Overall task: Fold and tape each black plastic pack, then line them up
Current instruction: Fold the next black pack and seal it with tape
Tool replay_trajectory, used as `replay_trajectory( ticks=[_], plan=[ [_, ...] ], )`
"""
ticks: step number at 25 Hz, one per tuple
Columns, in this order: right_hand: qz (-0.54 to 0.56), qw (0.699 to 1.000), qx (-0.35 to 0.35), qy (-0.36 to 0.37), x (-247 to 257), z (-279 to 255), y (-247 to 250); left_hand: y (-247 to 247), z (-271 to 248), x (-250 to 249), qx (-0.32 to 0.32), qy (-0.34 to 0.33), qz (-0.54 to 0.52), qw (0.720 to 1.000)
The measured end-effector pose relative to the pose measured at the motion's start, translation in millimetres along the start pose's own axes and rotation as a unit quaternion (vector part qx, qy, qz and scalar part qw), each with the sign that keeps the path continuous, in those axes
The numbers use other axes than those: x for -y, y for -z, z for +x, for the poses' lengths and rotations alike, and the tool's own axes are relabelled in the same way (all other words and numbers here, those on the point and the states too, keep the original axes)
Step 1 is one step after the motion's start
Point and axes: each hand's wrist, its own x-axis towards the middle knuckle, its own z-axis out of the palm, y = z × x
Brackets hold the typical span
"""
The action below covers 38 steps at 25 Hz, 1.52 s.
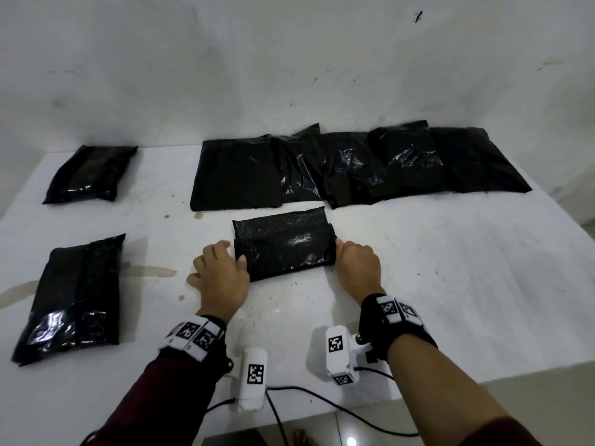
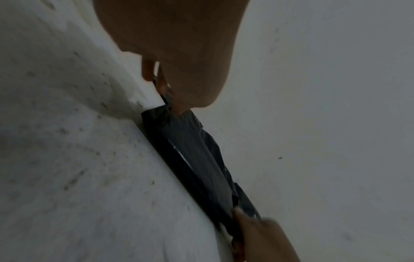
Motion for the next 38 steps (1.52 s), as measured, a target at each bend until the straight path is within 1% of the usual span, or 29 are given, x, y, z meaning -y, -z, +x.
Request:
replay_trajectory(
  ticks=[1,2,3,4,5,7,8,9,10,11,12,13,14,15,17,20,22,25,27,28,29,30,31,32,34,35,36,37,38],
  plan=[
    [0.005,1.000,-0.001,-0.004,0,1,-1,-2,-1,-5,-0.042,-0.075,-0.029,0.996],
    [0.011,1.000,-0.006,-0.007,1,3,-2,-5,0,-11,-0.038,-0.154,-0.027,0.987],
    [0.014,1.000,-0.008,-0.010,2,4,-2,-11,3,-15,0.002,-0.220,0.005,0.975],
    [0.021,1.000,-0.009,-0.016,2,4,-2,-17,6,-17,0.048,-0.264,0.054,0.962],
    [0.028,0.999,-0.007,-0.025,3,4,-1,-22,11,-19,0.085,-0.280,0.105,0.950],
    [0.050,0.996,-0.010,-0.074,4,4,1,-32,20,-16,0.110,-0.273,0.165,0.941],
    [0.060,0.992,-0.025,-0.113,8,3,4,-36,23,-14,0.112,-0.268,0.182,0.939],
    [0.067,0.987,-0.058,-0.131,14,3,6,-38,25,-13,0.112,-0.268,0.192,0.938],
    [0.074,0.986,-0.109,-0.103,21,3,5,-39,25,-13,0.111,-0.267,0.194,0.938],
    [0.075,0.986,-0.147,-0.027,30,4,4,-40,25,-12,0.108,-0.264,0.190,0.939],
    [0.067,0.984,-0.147,0.073,39,6,1,-42,25,-12,0.107,-0.260,0.185,0.942],
    [0.054,0.978,-0.110,0.168,45,8,-6,-43,24,-12,0.106,-0.258,0.179,0.943],
    [0.040,0.972,-0.062,0.224,49,10,-10,-45,23,-11,0.105,-0.257,0.173,0.945],
    [0.038,0.971,-0.019,0.236,51,12,-15,-45,23,-11,0.105,-0.256,0.162,0.947],
    [0.048,0.974,0.009,0.221,47,16,-22,-45,24,-7,0.114,-0.254,0.125,0.952],
    [0.042,0.978,0.002,0.205,39,14,-26,-46,27,-1,0.130,-0.242,0.061,0.960],
    [0.067,0.984,0.010,0.168,34,17,-25,-46,27,1,0.133,-0.216,0.031,0.967],
    [0.108,0.985,0.015,0.134,32,16,-23,-45,26,5,0.133,-0.195,0.016,0.972],
    [0.190,0.979,0.040,0.061,30,13,-20,-44,25,7,0.135,-0.163,0.005,0.977],
    [0.233,0.970,0.065,0.023,30,15,-15,-41,25,7,0.136,-0.143,0.013,0.980],
    [0.257,0.962,0.094,-0.005,28,16,-11,-40,25,6,0.146,-0.121,0.038,0.981],
    [0.260,0.959,0.112,-0.015,27,17,-6,-38,25,2,0.151,-0.098,0.068,0.981],
    [0.249,0.962,0.115,-0.014,26,18,-3,-37,24,-2,0.147,-0.083,0.097,0.981],
    [0.220,0.971,0.098,0.000,25,20,-2,-37,24,-8,0.122,-0.089,0.114,0.982],
    [0.115,0.990,0.031,0.073,29,19,-4,-38,23,-18,0.065,-0.158,0.125,0.977],
    [0.081,0.991,0.007,0.107,33,16,-7,-41,24,-20,0.057,-0.191,0.130,0.971],
    [0.070,0.990,0.002,0.126,35,14,-12,-43,26,-19,0.064,-0.206,0.136,0.967],
    [0.086,0.989,0.010,0.116,34,13,-15,-47,27,-16,0.078,-0.205,0.136,0.966],
    [0.120,0.989,0.026,0.082,31,13,-16,-49,29,-13,0.089,-0.196,0.125,0.968]
  ],
)
